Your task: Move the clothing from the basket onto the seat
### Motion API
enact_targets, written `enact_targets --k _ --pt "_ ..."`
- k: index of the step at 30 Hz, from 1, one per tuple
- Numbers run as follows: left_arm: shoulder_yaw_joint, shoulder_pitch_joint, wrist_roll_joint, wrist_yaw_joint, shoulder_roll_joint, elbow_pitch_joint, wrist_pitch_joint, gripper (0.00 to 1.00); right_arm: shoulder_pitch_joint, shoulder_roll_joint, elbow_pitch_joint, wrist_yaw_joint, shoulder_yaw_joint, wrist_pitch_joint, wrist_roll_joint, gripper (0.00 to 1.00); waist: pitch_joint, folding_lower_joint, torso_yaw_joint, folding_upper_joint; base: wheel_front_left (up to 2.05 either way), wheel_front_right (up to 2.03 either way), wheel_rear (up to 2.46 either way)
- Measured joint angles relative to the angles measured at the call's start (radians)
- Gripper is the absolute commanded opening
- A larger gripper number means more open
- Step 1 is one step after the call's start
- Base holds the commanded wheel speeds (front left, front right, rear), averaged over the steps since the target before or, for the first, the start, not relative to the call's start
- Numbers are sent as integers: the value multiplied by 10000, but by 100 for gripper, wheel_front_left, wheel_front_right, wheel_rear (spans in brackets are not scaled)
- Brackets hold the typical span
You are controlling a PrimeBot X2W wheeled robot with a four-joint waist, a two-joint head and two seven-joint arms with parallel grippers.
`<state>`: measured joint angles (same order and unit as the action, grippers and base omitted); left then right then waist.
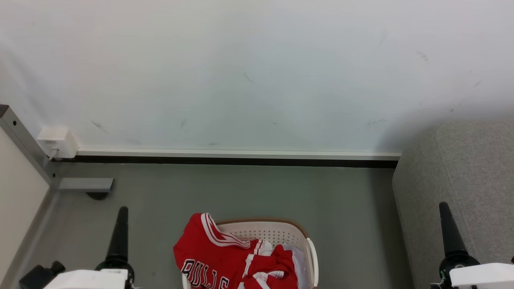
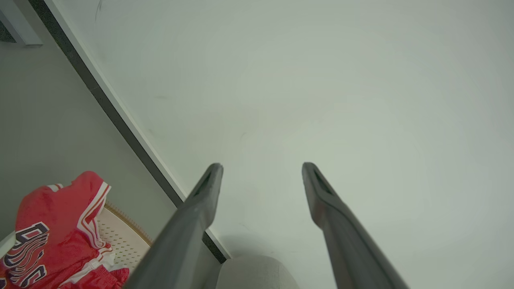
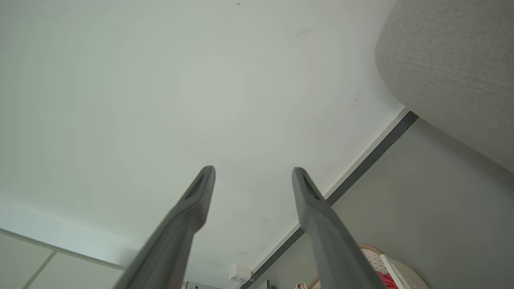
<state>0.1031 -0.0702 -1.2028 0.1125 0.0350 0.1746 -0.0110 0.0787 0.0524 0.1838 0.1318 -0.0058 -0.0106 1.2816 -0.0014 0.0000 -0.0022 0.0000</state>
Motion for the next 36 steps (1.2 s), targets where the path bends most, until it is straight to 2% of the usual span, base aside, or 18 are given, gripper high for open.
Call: enact_targets --k 14,36 --pt "-453 129 3164 -351 13 -261 -516 100 3 247 -71 0 644 -510 -2847 100 -37 0 13 0 0 0 0" --pt "-721 139 5891 -623 46 -587 -1168 100 139 370 -182 0 1289 -1156 -5582 100 -16 0 102 0 0 0 0"
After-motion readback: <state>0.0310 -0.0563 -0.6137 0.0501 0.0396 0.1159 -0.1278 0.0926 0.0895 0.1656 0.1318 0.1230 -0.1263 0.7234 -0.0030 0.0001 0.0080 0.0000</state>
